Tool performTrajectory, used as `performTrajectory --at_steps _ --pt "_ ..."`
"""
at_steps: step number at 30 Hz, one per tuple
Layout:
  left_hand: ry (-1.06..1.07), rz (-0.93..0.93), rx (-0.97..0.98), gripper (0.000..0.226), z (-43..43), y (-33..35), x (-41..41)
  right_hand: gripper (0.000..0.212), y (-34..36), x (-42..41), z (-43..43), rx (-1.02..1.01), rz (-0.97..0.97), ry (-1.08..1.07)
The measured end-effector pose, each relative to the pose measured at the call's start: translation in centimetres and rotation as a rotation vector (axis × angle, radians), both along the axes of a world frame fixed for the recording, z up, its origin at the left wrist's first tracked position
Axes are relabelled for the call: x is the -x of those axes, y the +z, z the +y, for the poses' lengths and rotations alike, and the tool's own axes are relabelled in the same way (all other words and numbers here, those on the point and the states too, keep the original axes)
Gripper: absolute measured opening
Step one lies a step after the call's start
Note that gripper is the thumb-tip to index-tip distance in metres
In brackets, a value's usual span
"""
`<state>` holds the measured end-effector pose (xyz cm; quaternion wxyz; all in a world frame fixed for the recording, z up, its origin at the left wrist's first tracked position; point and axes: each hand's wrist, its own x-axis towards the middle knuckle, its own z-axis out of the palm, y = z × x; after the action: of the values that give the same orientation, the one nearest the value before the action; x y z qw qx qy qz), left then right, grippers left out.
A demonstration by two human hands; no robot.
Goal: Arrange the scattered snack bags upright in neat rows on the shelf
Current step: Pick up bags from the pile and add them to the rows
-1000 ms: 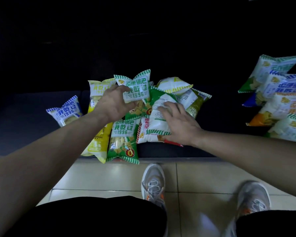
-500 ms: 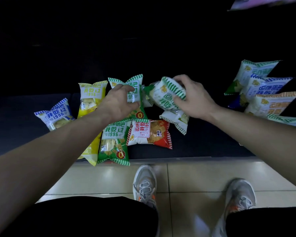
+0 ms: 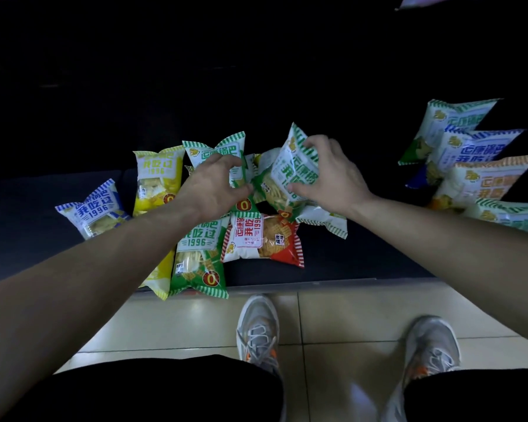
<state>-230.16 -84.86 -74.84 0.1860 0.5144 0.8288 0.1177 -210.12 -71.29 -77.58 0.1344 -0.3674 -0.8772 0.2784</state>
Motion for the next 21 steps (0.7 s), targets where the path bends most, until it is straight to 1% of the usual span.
performTrajectory --at_steps 2,6,10,12,14,15,18,19,21 --pt "-0.003 0.0 -0.019 0.063 0.0 0.1 0.1 0.076 0.3 0.6 -0.4 -0.032 -0.032 0.043" --pt "0.0 -0.044 -0.074 0.067 0.0 0.8 0.0 0.083 2.5 1.0 -0.1 -0.007 -0.056 0.083" --pt "-0.017 -0.121 -0.207 0.083 0.9 2.7 -1.3 0.076 5.8 -1.1 1.0 0.047 -0.065 0.084" --pt "-0.078 -0.148 -0.258 0.094 1.6 4.2 -2.8 0.075 7.0 -3.0 1.2 0.072 -0.086 0.088" --pt "-0.166 -0.181 -0.273 0.099 2.5 5.4 -4.6 0.074 7.6 -4.9 1.3 0.079 -0.116 0.089" --pt "-0.21 -0.194 -0.253 0.095 3.0 5.6 -5.5 0.072 7.8 -5.9 1.2 0.084 -0.128 0.084" --pt "-0.333 -0.185 -0.141 0.072 4.6 5.6 -8.2 0.069 8.2 -8.6 0.9 0.078 -0.147 0.076" --pt "-0.352 -0.185 -0.106 0.068 5.0 5.4 -9.0 0.068 8.3 -9.4 0.7 0.076 -0.145 0.079" --pt "-0.394 -0.175 -0.05 0.07 5.6 5.1 -10.7 0.067 8.3 -10.7 0.3 0.084 -0.131 0.083"
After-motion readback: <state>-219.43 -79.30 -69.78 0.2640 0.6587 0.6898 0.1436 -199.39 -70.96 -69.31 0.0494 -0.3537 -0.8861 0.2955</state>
